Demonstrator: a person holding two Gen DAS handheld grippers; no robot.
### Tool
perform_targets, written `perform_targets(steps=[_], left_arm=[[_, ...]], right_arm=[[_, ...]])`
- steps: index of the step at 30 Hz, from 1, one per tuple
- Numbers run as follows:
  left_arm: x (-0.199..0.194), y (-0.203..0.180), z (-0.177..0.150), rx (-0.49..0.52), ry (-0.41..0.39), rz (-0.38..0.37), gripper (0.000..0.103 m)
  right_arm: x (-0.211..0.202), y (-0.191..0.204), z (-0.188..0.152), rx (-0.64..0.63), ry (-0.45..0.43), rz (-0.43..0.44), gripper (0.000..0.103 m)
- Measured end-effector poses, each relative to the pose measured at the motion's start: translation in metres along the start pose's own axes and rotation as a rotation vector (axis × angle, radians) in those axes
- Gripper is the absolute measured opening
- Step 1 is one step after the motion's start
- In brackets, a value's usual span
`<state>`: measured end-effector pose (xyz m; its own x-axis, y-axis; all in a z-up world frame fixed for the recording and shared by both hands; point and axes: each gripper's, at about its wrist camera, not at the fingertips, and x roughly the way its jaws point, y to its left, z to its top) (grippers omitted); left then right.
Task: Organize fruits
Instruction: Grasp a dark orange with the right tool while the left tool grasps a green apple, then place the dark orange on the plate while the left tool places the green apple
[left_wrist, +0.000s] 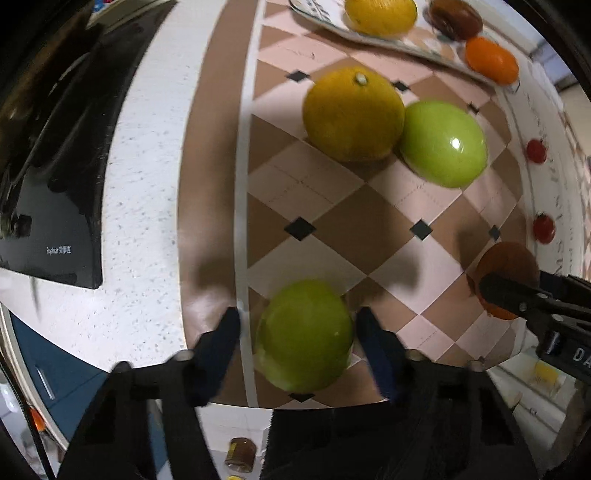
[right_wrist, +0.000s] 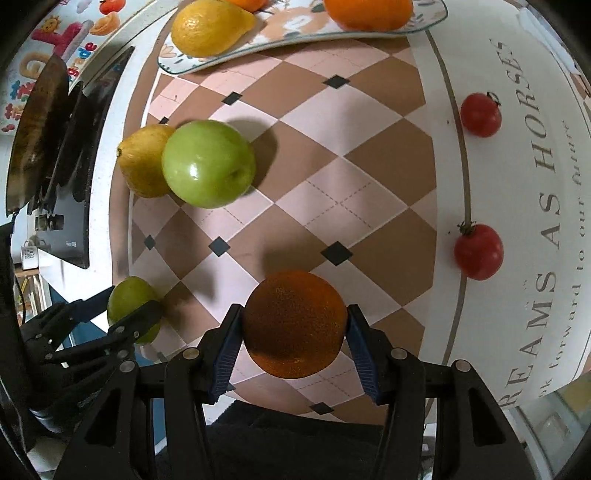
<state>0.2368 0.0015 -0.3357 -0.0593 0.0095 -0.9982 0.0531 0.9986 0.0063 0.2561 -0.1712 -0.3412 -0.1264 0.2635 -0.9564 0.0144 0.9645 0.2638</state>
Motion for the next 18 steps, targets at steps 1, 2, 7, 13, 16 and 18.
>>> perform_targets(steps=[1, 2, 7, 13, 16, 18], left_arm=[[0.001, -0.002, 0.0, 0.005, 0.002, -0.004, 0.05], [0.001, -0.003, 0.0, 0.008, -0.003, 0.001, 0.05], [-0.002, -0.011, -0.001, 0.036, -0.02, 0.024, 0.05], [-0.007, -0.027, 0.003, 0.038, -0.035, 0.033, 0.05], [-0.017, -0.021, 0.006, 0.02, -0.05, 0.013, 0.05], [-0.031, -0.019, 0.01, 0.012, -0.072, -0.01, 0.05]], right_arm=[[0.0, -0.005, 0.0, 0.007, 0.004, 0.005, 0.058], [0.001, -0.005, 0.0, 0.009, 0.0, 0.007, 0.058], [0.001, -0.006, 0.002, 0.009, 0.008, 0.014, 0.058], [0.001, 0.0, -0.001, -0.031, -0.005, -0.018, 0.058], [0.0, 0.001, -0.001, -0.015, -0.006, 0.009, 0.058], [-0.007, 0.0, 0.001, 0.006, -0.017, 0.044, 0.058]])
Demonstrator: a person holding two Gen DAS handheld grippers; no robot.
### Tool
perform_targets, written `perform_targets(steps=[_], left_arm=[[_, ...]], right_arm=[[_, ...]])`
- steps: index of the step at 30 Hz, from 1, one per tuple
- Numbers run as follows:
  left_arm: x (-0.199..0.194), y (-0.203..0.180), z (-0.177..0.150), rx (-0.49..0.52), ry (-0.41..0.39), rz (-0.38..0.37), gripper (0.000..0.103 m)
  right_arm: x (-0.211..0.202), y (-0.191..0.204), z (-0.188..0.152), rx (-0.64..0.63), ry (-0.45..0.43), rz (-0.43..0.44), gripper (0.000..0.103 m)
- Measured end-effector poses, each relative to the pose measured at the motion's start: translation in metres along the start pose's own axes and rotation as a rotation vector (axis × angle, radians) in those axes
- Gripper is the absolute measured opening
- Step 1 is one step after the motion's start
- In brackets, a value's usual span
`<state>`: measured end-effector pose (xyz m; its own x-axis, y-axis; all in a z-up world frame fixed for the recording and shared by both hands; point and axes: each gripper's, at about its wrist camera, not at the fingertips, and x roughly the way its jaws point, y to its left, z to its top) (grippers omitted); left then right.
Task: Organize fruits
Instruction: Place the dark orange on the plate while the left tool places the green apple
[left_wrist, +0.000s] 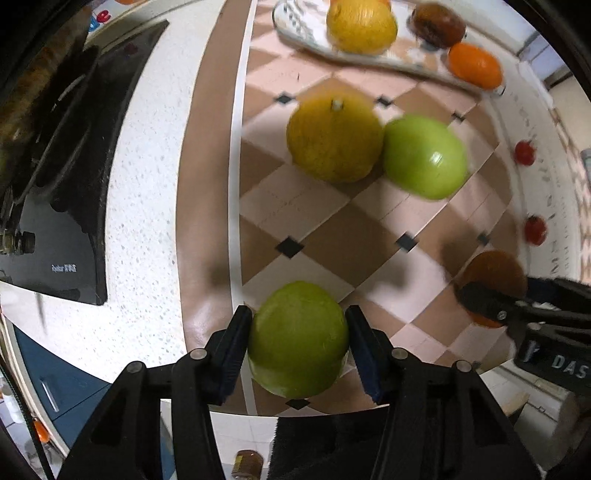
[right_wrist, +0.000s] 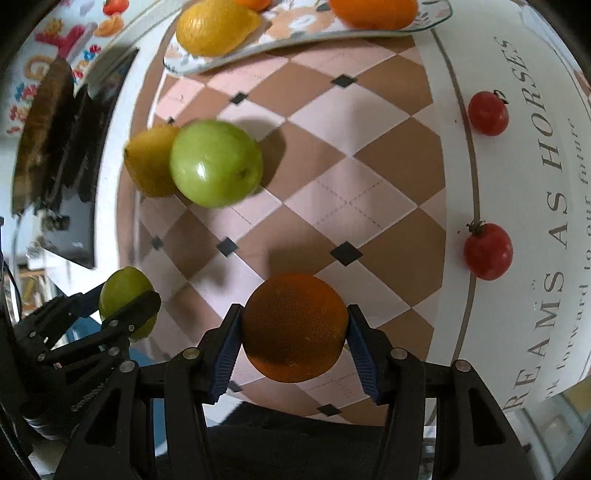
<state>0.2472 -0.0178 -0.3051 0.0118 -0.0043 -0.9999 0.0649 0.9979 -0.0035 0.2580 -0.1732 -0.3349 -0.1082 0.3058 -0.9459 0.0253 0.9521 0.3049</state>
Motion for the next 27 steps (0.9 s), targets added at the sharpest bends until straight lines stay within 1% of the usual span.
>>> perform_targets(steps=[2, 6, 9, 11, 12, 13, 16, 18, 21, 24, 27], left_arm=[[-0.016, 0.002, 0.005, -0.003, -0.028, -0.017, 0.05], [-0.056, -0.002, 0.026, -0.009, -0.096, -0.07, 0.05], [-0.086, -0.005, 0.055, -0.021, -0.142, -0.124, 0.05], [-0.102, -0.002, 0.08, -0.034, -0.17, -0.155, 0.05], [-0.103, 0.006, 0.087, -0.033, -0.183, -0.158, 0.05], [-0.106, 0.007, 0.098, -0.034, -0.195, -0.153, 0.05], [-0.112, 0.013, 0.137, -0.037, -0.222, -0.128, 0.05], [-0.109, 0.017, 0.167, -0.038, -0.228, -0.101, 0.05], [-0.091, 0.026, 0.202, -0.043, -0.206, -0.065, 0.05], [-0.072, 0.03, 0.226, -0.041, -0.168, -0.034, 0.05], [-0.05, 0.032, 0.245, -0.045, -0.117, -0.002, 0.05]], right_arm=[[-0.012, -0.003, 0.005, 0.01, -0.027, 0.019, 0.058], [-0.047, -0.01, 0.025, 0.042, -0.098, 0.073, 0.057], [-0.08, -0.019, 0.051, 0.073, -0.174, 0.104, 0.057], [-0.101, -0.028, 0.07, 0.087, -0.217, 0.109, 0.058], [-0.109, -0.032, 0.08, 0.095, -0.237, 0.107, 0.058], [-0.117, -0.037, 0.092, 0.102, -0.255, 0.102, 0.058], [-0.132, -0.056, 0.131, 0.132, -0.291, 0.076, 0.058], [-0.137, -0.075, 0.156, 0.16, -0.297, 0.06, 0.058], [-0.132, -0.09, 0.186, 0.187, -0.283, 0.037, 0.058], [-0.119, -0.097, 0.204, 0.19, -0.254, 0.006, 0.058], [-0.107, -0.102, 0.217, 0.191, -0.221, 0.0, 0.058]])
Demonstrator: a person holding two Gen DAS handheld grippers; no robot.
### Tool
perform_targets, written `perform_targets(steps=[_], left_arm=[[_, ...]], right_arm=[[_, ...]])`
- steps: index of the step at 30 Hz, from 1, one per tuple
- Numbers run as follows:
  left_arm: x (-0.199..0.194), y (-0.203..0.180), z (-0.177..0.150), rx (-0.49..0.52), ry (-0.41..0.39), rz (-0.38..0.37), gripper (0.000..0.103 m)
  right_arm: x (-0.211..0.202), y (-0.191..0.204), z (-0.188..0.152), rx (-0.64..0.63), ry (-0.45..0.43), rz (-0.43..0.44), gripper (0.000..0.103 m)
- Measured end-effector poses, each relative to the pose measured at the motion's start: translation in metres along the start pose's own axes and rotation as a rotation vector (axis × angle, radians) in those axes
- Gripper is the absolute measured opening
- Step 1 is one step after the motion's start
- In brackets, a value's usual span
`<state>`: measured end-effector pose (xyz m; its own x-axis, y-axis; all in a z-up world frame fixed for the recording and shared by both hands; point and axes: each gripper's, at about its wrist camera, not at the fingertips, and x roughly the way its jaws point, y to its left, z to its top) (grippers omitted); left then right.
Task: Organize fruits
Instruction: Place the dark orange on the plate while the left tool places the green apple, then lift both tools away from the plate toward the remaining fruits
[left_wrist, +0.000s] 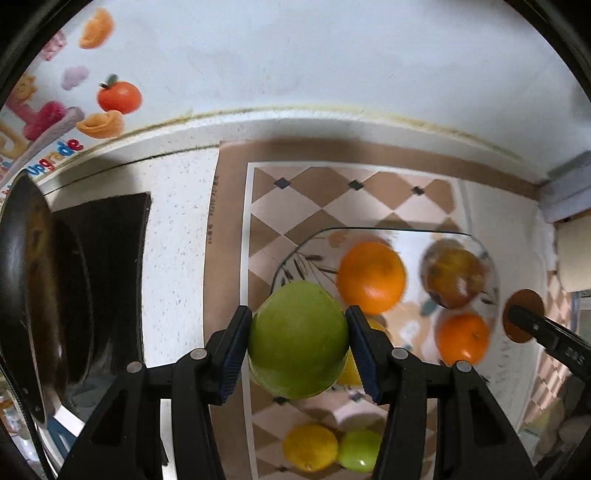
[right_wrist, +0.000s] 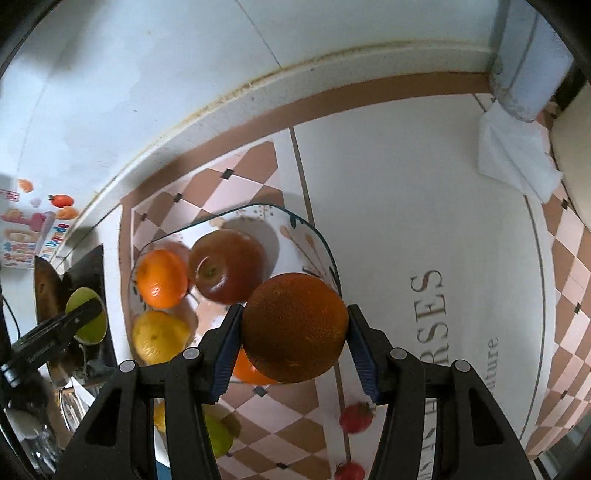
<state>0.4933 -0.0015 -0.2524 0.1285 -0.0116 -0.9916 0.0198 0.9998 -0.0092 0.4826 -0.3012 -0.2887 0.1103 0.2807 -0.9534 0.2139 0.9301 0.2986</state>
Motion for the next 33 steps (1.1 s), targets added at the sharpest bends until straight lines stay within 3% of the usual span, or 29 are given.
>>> perform_targets(steps=[9, 10, 11, 14, 16, 17, 24, 33], left_arm=[[0.045, 0.002, 0.015, -0.028, 0.131, -0.011, 0.05], [0.047, 0.004, 0.015, -0.04, 0.141, -0.019, 0.05], [0.049, 0.006, 0.015, -0.053, 0.148, -0.031, 0.051], [0.047, 0.008, 0.016, -0.063, 0.136, -0.052, 0.064], [0.044, 0.008, 0.017, -0.057, 0.131, -0.057, 0.082], [0.042, 0.008, 0.017, -0.059, 0.126, -0.055, 0.085], [0.021, 0.004, 0.0, -0.048, 0.069, -0.001, 0.096], [-0.021, -0.016, -0.04, -0.047, -0.057, 0.056, 0.096]], right_arm=[[0.02, 0.006, 0.019, 0.008, 0.043, 0.0, 0.058], [0.022, 0.006, 0.02, 0.014, 0.056, 0.003, 0.061], [0.023, 0.006, 0.02, 0.019, 0.059, 0.013, 0.071], [0.021, 0.007, 0.019, 0.023, 0.056, 0.024, 0.082], [0.02, 0.01, 0.018, 0.014, 0.058, 0.016, 0.085], [0.018, 0.011, 0.017, 0.005, 0.059, 0.003, 0.09], [0.002, 0.033, 0.001, -0.115, 0.013, -0.128, 0.094], [-0.03, 0.053, -0.042, -0.198, -0.074, -0.198, 0.094]])
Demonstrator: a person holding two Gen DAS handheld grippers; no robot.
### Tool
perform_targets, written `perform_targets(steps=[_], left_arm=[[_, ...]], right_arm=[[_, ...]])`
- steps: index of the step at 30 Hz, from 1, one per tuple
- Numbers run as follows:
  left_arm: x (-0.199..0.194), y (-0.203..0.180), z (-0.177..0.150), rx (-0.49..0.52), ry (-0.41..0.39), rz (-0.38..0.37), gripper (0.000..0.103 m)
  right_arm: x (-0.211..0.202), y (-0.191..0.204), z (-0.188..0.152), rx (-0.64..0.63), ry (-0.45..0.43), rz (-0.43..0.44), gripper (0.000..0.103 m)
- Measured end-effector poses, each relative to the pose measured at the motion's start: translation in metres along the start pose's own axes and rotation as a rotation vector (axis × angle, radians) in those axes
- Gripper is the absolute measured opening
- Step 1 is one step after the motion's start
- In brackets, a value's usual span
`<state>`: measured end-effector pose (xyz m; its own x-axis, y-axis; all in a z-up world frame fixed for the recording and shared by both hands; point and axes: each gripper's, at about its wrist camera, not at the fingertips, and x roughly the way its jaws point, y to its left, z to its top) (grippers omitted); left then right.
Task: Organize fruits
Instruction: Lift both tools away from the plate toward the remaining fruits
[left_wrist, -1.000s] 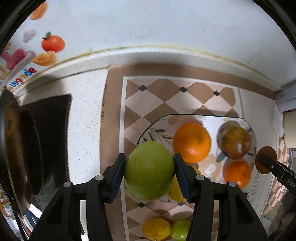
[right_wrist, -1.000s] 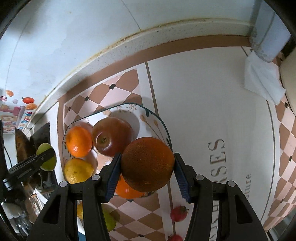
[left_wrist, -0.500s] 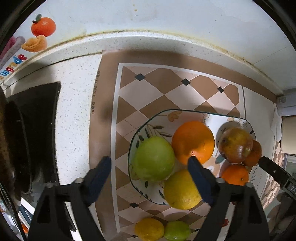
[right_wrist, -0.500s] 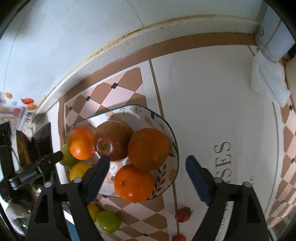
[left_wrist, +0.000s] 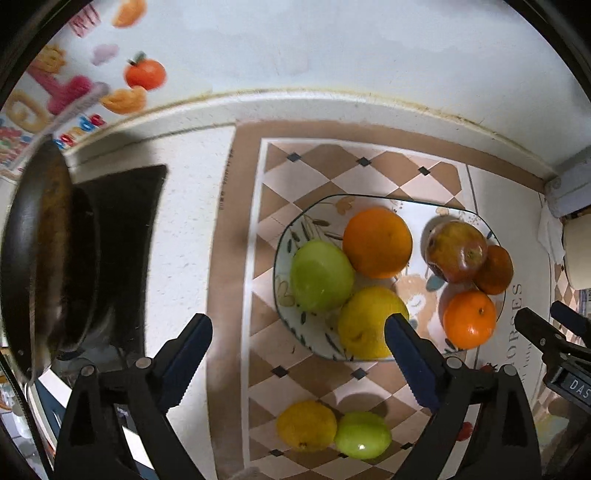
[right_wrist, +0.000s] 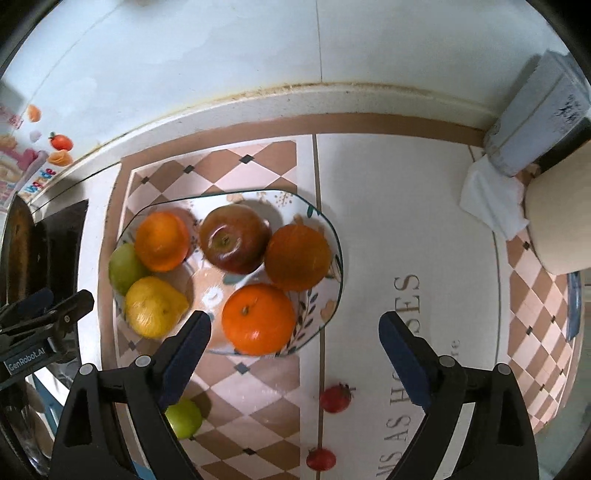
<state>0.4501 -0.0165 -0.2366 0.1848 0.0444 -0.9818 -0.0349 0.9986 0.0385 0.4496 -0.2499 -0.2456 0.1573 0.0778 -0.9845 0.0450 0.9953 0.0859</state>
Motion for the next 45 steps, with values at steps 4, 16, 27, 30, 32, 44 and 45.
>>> perform_targets(steps=[4, 16, 27, 30, 32, 44, 45], left_arm=[[-0.02, -0.001, -0.021, -0.002, -0.049, 0.0, 0.096], [-0.097, 0.006, -0.098, 0.002, -0.21, -0.028, 0.096], [-0.163, 0.012, -0.153, 0.036, -0.343, -0.046, 0.096], [-0.176, 0.014, -0.165, 0.035, -0.375, -0.05, 0.096], [-0.184, 0.017, -0.172, 0.033, -0.396, -0.052, 0.096], [-0.198, 0.015, -0.189, 0.048, -0.47, -0.03, 0.096], [-0.196, 0.015, -0.187, 0.047, -0.467, -0.027, 0.096]], right_arm=[[-0.023, 0.005, -0.021, -0.009, -0.039, -0.008, 0.095], [-0.108, 0.023, -0.098, -0.036, -0.176, -0.011, 0.094], [-0.176, 0.033, -0.158, -0.029, -0.299, -0.016, 0.094], [-0.192, 0.034, -0.171, -0.022, -0.333, -0.025, 0.094], [-0.202, 0.035, -0.179, -0.015, -0.354, -0.026, 0.094], [-0.218, 0.033, -0.191, 0.02, -0.408, 0.004, 0.094], [-0.215, 0.032, -0.189, 0.026, -0.401, 0.016, 0.095]])
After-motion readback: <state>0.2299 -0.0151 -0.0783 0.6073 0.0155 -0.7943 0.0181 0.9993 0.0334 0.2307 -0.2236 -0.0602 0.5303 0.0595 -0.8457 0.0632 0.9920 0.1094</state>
